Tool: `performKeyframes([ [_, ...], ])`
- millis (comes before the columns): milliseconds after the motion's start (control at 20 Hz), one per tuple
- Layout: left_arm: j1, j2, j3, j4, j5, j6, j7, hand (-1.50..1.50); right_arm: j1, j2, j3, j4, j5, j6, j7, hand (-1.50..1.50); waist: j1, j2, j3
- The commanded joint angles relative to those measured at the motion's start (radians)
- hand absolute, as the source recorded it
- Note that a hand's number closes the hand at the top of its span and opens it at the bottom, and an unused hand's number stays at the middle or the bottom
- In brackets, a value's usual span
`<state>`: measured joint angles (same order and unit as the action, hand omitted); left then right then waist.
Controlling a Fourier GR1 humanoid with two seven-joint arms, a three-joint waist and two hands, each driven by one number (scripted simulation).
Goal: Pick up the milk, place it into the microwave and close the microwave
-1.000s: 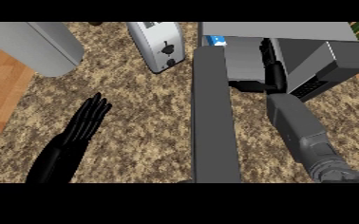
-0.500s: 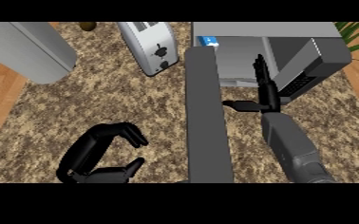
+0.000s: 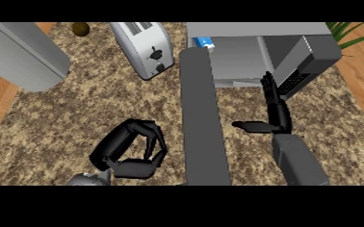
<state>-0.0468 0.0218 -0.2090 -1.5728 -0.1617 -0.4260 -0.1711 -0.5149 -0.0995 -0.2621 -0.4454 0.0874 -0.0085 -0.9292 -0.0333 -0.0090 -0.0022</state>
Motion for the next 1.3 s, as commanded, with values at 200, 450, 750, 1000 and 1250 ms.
performKeyframes([
  [200, -0.067, -0.021, -0.130, 0.247, -0.086, 0.031, -0.082, 1.50, 0.277, 0.000, 0.088, -0.333, -0.005, 0.083, 0.035, -1.50, -0.024, -0.003, -0.002],
  [450, -0.070, -0.022, -0.274, 0.272, -0.028, 0.084, -0.060, 1.50, 0.436, -0.048, 0.097, -0.639, -0.067, 0.149, 0.180, -1.50, -0.019, -0.003, -0.002],
  [750, -0.207, -0.022, -0.540, 0.383, 0.019, 0.286, -0.043, 1.50, 0.629, -0.043, 0.108, -0.914, -0.107, 0.157, 0.229, -1.50, -0.021, 0.005, 0.000],
  [1000, -0.326, -0.022, -0.658, 0.464, 0.170, 0.519, -0.043, 1.50, 0.682, -0.087, 0.099, -1.109, -0.221, 0.270, 0.360, -1.50, -0.054, 0.012, -0.002],
  [1250, -0.402, -0.021, -0.759, 0.452, 0.324, 0.725, -0.020, 1.50, 0.688, -0.107, 0.106, -1.173, -0.270, 0.320, 0.399, -1.50, -0.077, 0.018, -0.002],
])
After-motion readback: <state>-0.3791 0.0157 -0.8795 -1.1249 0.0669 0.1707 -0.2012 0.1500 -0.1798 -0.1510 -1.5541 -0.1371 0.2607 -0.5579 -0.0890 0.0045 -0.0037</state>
